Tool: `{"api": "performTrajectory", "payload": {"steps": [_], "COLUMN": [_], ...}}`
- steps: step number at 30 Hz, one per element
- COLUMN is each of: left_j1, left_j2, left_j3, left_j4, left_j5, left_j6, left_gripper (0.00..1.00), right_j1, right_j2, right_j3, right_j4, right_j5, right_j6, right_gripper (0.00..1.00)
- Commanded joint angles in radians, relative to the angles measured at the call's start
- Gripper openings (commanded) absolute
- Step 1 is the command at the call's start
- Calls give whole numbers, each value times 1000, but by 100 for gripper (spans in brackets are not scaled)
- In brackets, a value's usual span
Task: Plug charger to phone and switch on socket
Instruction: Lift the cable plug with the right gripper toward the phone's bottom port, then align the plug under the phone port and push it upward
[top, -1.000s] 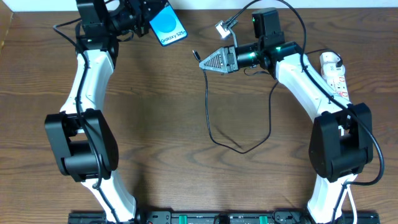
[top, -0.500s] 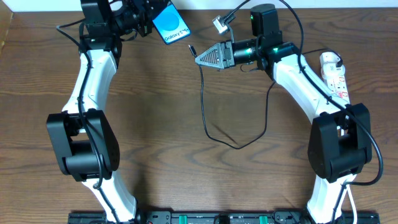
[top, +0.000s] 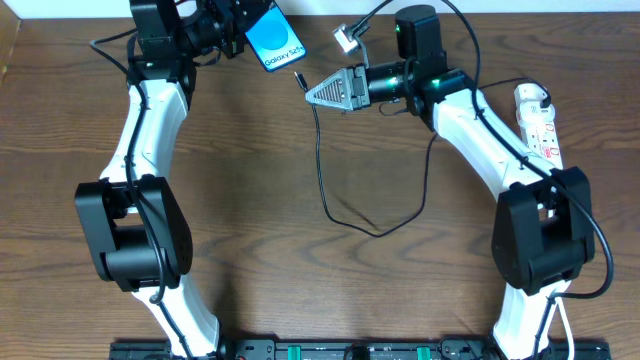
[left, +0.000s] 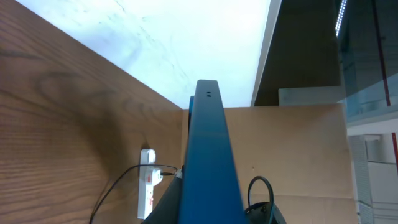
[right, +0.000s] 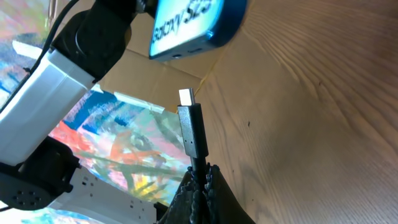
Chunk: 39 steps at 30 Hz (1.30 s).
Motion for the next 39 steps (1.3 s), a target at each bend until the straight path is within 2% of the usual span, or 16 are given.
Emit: {"api": "performTrajectory", "payload": {"steps": [1,23,30,39], "left_j1": [-3,-25,-24,-24], "left_j2": [-11,-11,-11,-11], "left_j3": [8,8,8,8], "left_j4": [12,12,11,0], "left_j5": [39,39,39,38], "left_j6": [22,22,22,41], "left_gripper": [7,8,7,7], "right_j1": [11,21,23,24], "right_j2": [-39,-39,-39,-46], "right_j3": [0,-1,-1,-1], "right_j4": [9,16,-100,-161], "right_j5": [-23,-24,33,85], "right_j6": [0,-37,-180,-222], "right_gripper": [1,1,1,1]}}
